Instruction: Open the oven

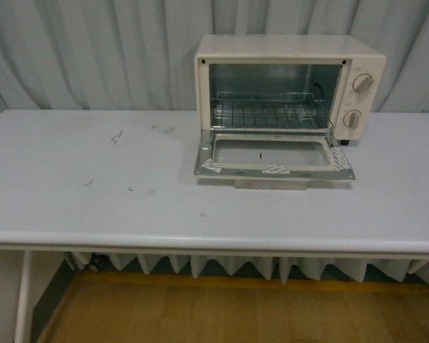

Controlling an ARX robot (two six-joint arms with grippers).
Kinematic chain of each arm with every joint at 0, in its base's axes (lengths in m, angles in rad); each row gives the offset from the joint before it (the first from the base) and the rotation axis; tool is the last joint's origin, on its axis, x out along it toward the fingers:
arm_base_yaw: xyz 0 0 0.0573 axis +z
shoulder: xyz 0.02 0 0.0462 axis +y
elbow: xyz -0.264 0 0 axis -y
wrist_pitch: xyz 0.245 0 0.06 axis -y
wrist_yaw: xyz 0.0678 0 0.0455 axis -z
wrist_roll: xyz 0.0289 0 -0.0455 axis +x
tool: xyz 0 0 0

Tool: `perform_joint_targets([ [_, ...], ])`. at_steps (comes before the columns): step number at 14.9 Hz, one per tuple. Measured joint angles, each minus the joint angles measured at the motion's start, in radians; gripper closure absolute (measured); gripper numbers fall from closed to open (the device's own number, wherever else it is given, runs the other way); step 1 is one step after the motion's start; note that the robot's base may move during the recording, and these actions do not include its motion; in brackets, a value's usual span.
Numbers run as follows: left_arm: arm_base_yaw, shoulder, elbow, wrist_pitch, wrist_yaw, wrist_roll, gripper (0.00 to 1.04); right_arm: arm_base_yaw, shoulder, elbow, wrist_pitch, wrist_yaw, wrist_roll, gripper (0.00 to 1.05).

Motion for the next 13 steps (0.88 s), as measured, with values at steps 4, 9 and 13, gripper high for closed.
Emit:
perform_joint_targets([
  [4, 0.000, 0.000, 0.000, 0.000, 0.000, 0.000, 0.07, 0.000, 0.000, 0.000, 0.000, 0.000, 0.000, 0.06],
  [9, 0.000, 0.000, 0.000, 0.000, 0.000, 0.000, 0.07, 0.000, 0.000, 0.000, 0.000, 0.000, 0.000, 0.06],
  [13, 0.000, 0.000, 0.000, 0.000, 0.000, 0.000, 0.07, 0.000, 0.000, 0.000, 0.000, 0.000, 0.000, 0.06],
])
